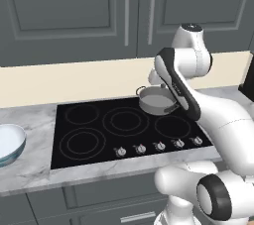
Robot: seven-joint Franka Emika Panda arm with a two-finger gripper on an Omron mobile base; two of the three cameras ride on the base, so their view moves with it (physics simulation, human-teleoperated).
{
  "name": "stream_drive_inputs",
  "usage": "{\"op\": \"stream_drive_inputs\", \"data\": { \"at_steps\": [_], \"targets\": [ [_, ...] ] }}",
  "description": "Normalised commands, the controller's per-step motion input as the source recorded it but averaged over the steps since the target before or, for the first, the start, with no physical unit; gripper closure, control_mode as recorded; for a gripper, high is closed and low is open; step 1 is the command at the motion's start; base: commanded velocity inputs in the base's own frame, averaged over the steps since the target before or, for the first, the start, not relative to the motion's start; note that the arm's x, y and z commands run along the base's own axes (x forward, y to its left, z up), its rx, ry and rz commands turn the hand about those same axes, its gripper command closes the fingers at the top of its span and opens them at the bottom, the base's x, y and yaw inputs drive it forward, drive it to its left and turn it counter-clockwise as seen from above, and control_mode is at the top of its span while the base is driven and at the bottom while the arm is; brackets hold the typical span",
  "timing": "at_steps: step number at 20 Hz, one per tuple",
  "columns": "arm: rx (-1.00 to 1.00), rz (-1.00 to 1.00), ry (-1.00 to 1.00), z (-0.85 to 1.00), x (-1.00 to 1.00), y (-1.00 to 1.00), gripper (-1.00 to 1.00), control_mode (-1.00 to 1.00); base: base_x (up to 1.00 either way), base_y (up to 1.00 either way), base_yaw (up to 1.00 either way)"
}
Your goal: Open the cabinet and move the ladle to the pot. Then close the cabinet.
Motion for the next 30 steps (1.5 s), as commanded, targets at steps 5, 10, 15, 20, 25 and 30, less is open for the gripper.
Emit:
{"op": "stream_drive_inputs", "data": {
  "at_steps": [5,10,15,20,25,30],
  "targets": [
    [0.0,0.0,-0.08,0.0,-0.13,0.01,-1.0,-1.0,0.0,0.0,0.0],
    [-0.05,0.0,-0.2,0.03,-0.33,0.12,-1.0,-1.0,0.0,0.0,0.0],
    [-0.07,0.0,-0.04,0.22,-0.08,0.1,-1.0,-1.0,0.0,0.0,0.0],
    [-0.02,0.0,-0.01,0.51,-0.08,0.01,-1.0,-1.0,0.0,0.0,0.0],
    [0.0,0.0,0.0,0.61,-0.01,0.02,-1.0,-1.0,0.0,0.0,0.0],
    [0.0,-0.02,-0.09,0.47,-0.1,0.06,-1.0,-1.0,0.0,0.0,0.0]
  ]
}}
